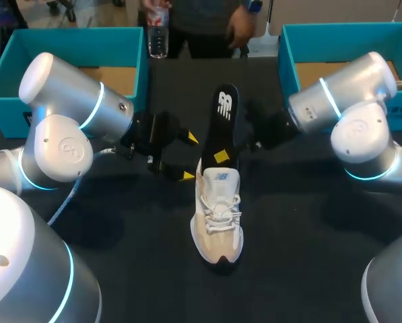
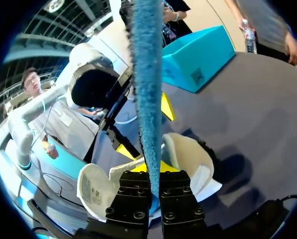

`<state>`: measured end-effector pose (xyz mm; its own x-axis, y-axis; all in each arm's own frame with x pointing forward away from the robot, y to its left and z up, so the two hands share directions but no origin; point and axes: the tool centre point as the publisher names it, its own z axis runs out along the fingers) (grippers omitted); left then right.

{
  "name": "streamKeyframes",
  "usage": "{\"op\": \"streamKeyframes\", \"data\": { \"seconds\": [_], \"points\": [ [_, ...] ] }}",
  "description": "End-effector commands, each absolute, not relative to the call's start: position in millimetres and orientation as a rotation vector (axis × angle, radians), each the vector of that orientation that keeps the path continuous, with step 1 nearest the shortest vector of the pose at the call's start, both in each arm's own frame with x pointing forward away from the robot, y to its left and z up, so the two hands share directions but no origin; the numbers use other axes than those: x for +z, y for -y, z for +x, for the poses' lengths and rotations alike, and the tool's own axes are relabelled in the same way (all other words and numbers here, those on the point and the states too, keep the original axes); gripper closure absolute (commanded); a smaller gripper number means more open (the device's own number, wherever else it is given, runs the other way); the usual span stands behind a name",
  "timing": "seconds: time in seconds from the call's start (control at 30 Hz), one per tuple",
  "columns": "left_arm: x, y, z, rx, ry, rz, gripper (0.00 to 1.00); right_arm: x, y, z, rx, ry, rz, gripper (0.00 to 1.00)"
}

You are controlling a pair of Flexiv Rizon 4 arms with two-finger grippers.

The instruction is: Take the shoe out of the shoebox, open the shoe tongue, remove and reinsert the insole, then place the shoe into the shoebox

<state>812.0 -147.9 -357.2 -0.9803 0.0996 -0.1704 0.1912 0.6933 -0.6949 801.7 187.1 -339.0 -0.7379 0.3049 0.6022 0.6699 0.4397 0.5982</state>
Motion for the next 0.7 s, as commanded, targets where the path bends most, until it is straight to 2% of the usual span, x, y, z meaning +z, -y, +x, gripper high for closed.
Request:
{"op": "streamKeyframes", "data": {
  "seconds": [0.03, 0.3, 0.7],
  "points": [
    [-358, 149, 812, -1.157, -2.781, 0.240, 0.00, -334, -191, 809, -1.212, 2.309, -0.801, 1.00],
    [-358, 149, 812, -1.157, -2.781, 0.240, 0.00, -329, -192, 816, -1.297, 2.322, -0.735, 1.00],
    [-358, 149, 812, -1.157, -2.781, 0.240, 0.00, -348, -194, 796, -1.320, 2.248, -0.702, 1.00]
  ]
}}
